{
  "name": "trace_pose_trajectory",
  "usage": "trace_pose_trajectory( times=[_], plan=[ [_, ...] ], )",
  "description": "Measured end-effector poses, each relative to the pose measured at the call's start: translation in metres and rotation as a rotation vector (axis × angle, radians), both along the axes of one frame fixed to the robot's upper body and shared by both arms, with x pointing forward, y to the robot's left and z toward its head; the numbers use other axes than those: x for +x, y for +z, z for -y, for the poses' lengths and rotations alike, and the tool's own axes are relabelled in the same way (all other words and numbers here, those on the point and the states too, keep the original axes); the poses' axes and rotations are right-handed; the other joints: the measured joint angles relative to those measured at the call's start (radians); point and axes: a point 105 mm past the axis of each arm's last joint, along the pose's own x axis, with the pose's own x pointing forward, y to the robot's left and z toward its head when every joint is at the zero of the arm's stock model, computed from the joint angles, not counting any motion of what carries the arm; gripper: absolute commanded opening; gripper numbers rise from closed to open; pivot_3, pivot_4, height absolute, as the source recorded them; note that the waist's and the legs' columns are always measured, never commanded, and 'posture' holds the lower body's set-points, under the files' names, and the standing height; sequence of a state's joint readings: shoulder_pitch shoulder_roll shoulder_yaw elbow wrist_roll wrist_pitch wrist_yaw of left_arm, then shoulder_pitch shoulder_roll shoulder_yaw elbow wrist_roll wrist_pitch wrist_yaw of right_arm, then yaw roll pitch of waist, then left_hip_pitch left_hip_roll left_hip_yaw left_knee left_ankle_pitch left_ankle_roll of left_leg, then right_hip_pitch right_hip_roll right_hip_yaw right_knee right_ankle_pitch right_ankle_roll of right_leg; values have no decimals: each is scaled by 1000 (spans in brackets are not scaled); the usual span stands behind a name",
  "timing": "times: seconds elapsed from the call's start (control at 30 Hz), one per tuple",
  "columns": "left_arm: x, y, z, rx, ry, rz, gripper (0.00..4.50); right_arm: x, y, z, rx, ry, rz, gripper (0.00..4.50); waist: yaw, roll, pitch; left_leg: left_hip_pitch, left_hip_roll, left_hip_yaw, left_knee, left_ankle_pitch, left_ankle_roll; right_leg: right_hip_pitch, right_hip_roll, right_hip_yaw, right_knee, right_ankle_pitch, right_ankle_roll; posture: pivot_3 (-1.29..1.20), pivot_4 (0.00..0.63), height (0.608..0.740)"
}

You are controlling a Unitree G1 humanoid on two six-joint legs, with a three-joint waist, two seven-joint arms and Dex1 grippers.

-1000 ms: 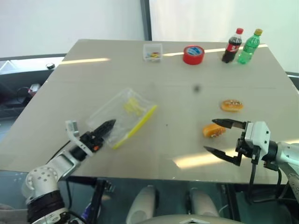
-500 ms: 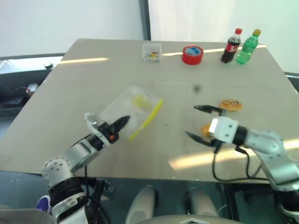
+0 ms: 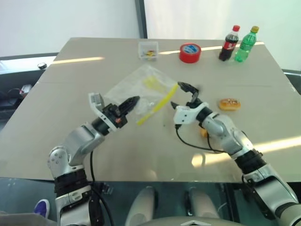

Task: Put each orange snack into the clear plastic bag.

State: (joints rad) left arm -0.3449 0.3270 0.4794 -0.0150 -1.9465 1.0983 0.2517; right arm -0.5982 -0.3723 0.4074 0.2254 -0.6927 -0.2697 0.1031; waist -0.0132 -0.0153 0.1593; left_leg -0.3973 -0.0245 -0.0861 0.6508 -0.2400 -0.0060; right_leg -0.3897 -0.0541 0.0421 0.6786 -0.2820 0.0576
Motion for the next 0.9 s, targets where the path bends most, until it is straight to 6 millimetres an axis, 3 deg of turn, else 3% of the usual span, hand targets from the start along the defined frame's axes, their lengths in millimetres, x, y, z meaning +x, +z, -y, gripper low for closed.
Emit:
trace_pose_trajectory(
  times=[0.13, 0.23, 0.37, 0.4, 0.43, 0.53, 0.67, 0.87, 0.9],
  plan=[
    [0, 1, 4, 17, -13, 2, 74, 4, -2, -6, -7, 4, 37, 4500, -3, 0, 0, 0, 0, 0, 0, 0, 0, 0, 0, 0, 0, 0, 0, 0, 150, 740],
    [0, 2, 5, 34, -22, 6, 0, 7, -6, -12, -11, 24, 27, 3760, -5, 0, 0, 0, 0, 0, 0, 0, 0, 0, 1, 0, 0, 0, 0, 0, 150, 740],
    [0, 4, 10, 45, -47, 14, 0, 10, -5, -18, -5, 40, 27, 1845, -5, 0, 0, 0, 0, 0, 0, 0, 0, 0, 1, 0, 0, 0, 0, 0, 150, 740],
    [-1, 4, 11, 60, -56, 16, 0, 10, -5, -20, -1, 45, 27, 1619, -5, -1, 0, 0, 0, 0, 0, 0, 0, 0, 1, 0, 0, 0, 0, 0, 150, 740],
    [-1, 4, 11, 61, -56, 18, 0, 10, -5, -20, -1, 45, 25, 1030, -5, -1, 0, 0, 0, 0, 0, 0, 0, 0, 1, 0, 0, 0, 0, 0, 150, 740],
    [-1, 4, 11, 82, -57, 18, 0, 11, -6, -19, 1, 41, 20, 21, -5, -1, 0, 0, 0, 0, 0, 0, 0, 0, 1, 0, 0, 0, 0, 0, 150, 740],
    [1, 9, 6, 138, -23, 38, 0, 12, -3, -16, 16, 36, 22, 21, -6, -1, 1, 0, 0, 0, 0, 0, 0, 0, 1, 1, 0, 0, 0, 0, 150, 740],
    [8, 15, -11, 309, 82, 127, 2670, 23, 12, 5, 26, -14, 31, 0, -6, -1, 2, 0, 0, 0, -1, 0, 0, 0, 1, 0, -1, 0, 0, 0, 150, 740],
    [9, 16, -12, 387, 99, 166, 2670, 27, 14, 8, 27, -25, 26, 0, -7, -1, 2, 0, 0, 0, -1, 0, 0, 0, 1, 1, -1, 0, 0, 0, 150, 740]
  ],
)
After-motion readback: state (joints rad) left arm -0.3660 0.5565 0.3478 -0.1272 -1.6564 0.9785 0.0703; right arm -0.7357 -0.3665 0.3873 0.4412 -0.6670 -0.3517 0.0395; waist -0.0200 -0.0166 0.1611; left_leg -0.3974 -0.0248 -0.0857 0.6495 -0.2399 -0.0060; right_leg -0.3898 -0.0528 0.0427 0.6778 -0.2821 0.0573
